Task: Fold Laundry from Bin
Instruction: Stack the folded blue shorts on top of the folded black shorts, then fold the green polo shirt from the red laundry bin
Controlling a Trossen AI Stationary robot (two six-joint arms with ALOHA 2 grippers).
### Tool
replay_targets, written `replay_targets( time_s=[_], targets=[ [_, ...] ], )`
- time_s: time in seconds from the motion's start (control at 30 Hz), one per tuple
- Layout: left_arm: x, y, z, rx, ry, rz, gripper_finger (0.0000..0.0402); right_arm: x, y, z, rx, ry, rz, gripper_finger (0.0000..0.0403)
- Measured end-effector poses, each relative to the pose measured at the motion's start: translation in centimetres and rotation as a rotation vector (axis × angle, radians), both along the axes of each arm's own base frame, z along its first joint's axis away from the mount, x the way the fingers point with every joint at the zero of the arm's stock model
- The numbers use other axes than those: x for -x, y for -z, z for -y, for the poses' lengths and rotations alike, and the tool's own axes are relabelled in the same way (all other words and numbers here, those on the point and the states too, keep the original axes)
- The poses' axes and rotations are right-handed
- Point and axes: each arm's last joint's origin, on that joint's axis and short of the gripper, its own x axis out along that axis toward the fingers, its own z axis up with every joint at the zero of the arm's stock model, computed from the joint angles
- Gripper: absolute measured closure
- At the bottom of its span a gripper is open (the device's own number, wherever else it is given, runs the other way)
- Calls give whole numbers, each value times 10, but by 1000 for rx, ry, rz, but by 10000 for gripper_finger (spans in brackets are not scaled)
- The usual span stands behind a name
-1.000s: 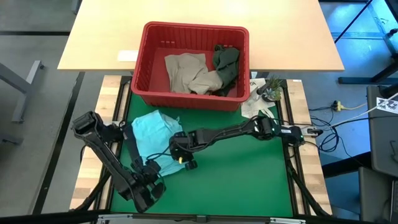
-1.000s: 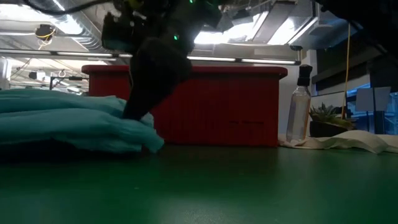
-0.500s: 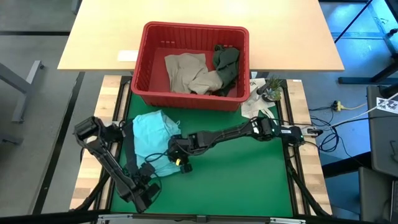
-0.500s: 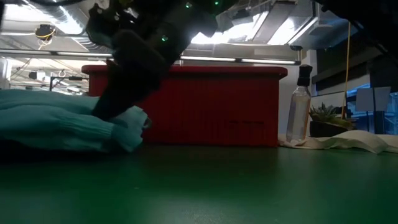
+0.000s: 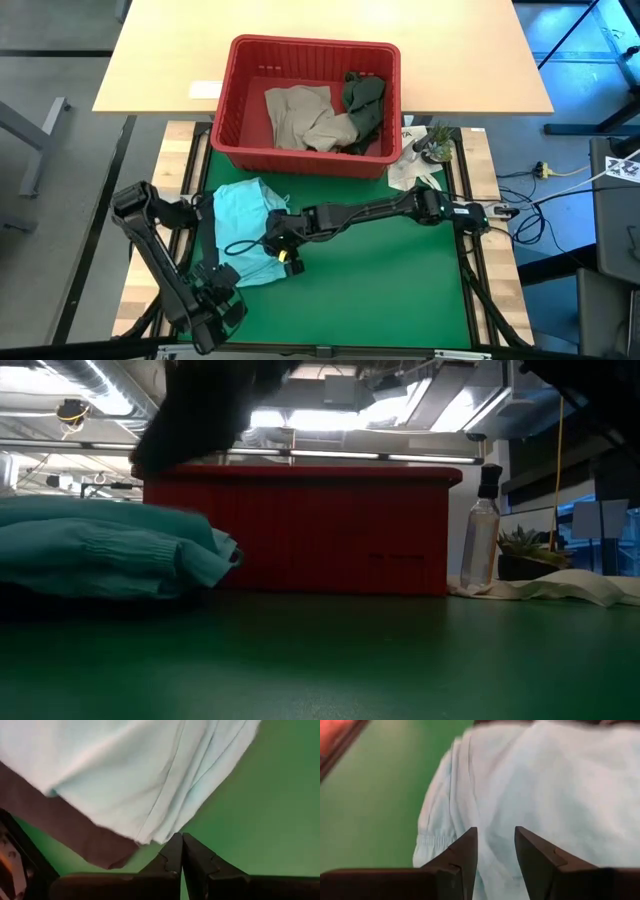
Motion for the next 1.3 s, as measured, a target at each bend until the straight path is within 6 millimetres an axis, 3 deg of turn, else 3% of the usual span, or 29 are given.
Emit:
replay_targets(
  time_s=[0.3,0.57,0.7,0.87,1.0,1.17,1.3],
  targets=[
    [-6,-51,-24,-146,52,297,398,22,-65,8,86,-74,21,272],
    [-20,-78,-58,-308,169,379,398,55,-122,60,169,64,66,272],
    [-33,-85,-80,-367,193,331,398,69,-148,102,265,197,125,272],
    [-57,-86,-107,-392,265,213,398,88,-169,173,461,443,149,272],
    [-80,-84,-134,-285,396,86,398,110,-170,238,526,618,100,272],
    [-112,-89,-165,-265,576,128,398,146,-168,312,517,819,47,272],
    [-130,-94,-191,-233,730,185,398,176,-166,357,416,877,57,272]
  ],
)
